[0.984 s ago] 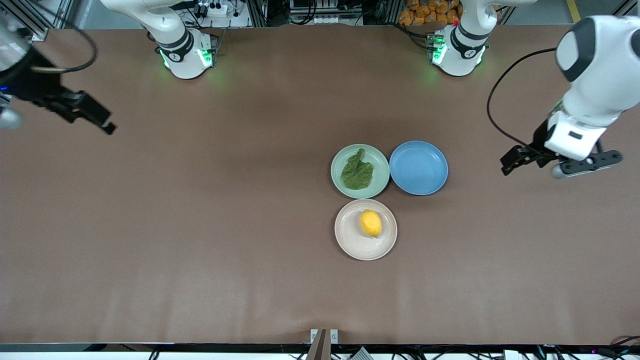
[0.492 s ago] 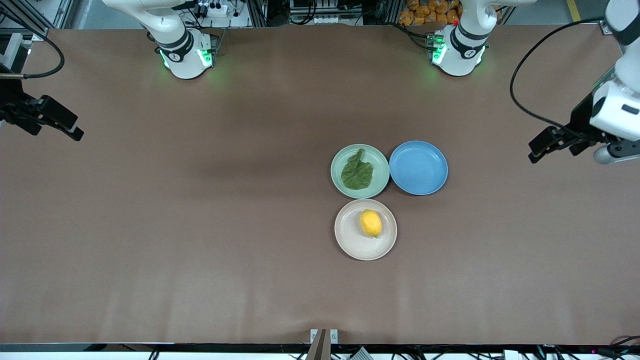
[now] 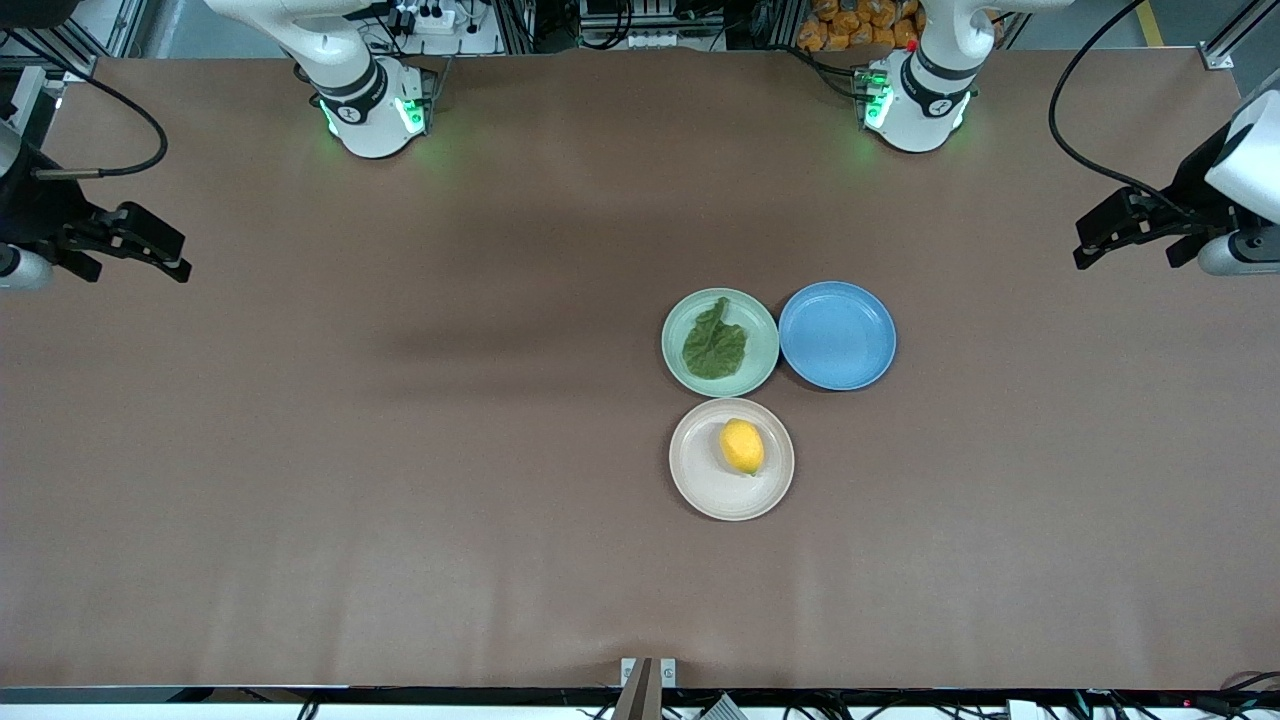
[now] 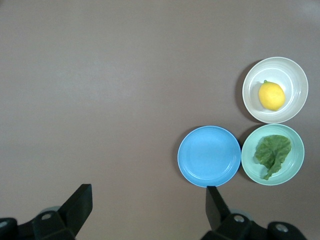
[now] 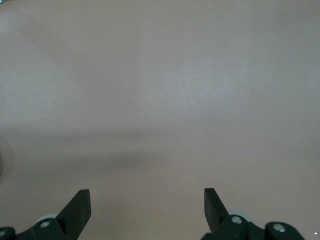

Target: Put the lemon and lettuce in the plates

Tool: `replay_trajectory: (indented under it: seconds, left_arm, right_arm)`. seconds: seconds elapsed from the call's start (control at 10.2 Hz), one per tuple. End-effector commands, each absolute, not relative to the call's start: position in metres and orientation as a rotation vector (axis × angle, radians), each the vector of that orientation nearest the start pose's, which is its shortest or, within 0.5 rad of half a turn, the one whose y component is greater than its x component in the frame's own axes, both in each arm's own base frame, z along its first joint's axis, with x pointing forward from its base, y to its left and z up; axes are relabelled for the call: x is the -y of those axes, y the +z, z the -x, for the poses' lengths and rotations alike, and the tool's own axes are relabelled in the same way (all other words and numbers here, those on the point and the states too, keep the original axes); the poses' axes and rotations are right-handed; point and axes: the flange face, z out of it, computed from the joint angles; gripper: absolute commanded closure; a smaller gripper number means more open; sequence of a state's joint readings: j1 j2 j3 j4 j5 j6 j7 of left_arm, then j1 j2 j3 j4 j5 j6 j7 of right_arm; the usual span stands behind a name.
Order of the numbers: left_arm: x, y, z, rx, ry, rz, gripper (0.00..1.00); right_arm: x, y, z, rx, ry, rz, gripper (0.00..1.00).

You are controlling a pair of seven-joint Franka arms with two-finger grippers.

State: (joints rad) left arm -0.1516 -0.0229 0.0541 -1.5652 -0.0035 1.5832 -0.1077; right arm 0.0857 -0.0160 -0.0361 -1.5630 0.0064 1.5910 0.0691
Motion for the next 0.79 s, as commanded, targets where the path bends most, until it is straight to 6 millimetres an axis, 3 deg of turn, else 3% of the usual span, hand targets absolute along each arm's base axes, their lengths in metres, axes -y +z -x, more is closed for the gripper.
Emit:
replay_trajectory:
  seconds: [0.0,0.59,0.69]
  left_arm:
    - [0.052,0.654,-0.548,-0.016,-0.057,3.168,0.0]
    - [0.042,0.653,-0.544,0.001,-0.015,3.156,0.0]
    - [0.042,0.654,-0.544,0.001,-0.018,3.155,0.0]
  right_arm:
    - [-0.036,0.647,-0.534,0.038,-0.036,3.138,0.0]
    - [-0.037,0.662,-0.523,0.062,-0.062,3.139,0.0]
    - [-0.033,0.663,-0.52,0.129,-0.044,3.139,0.0]
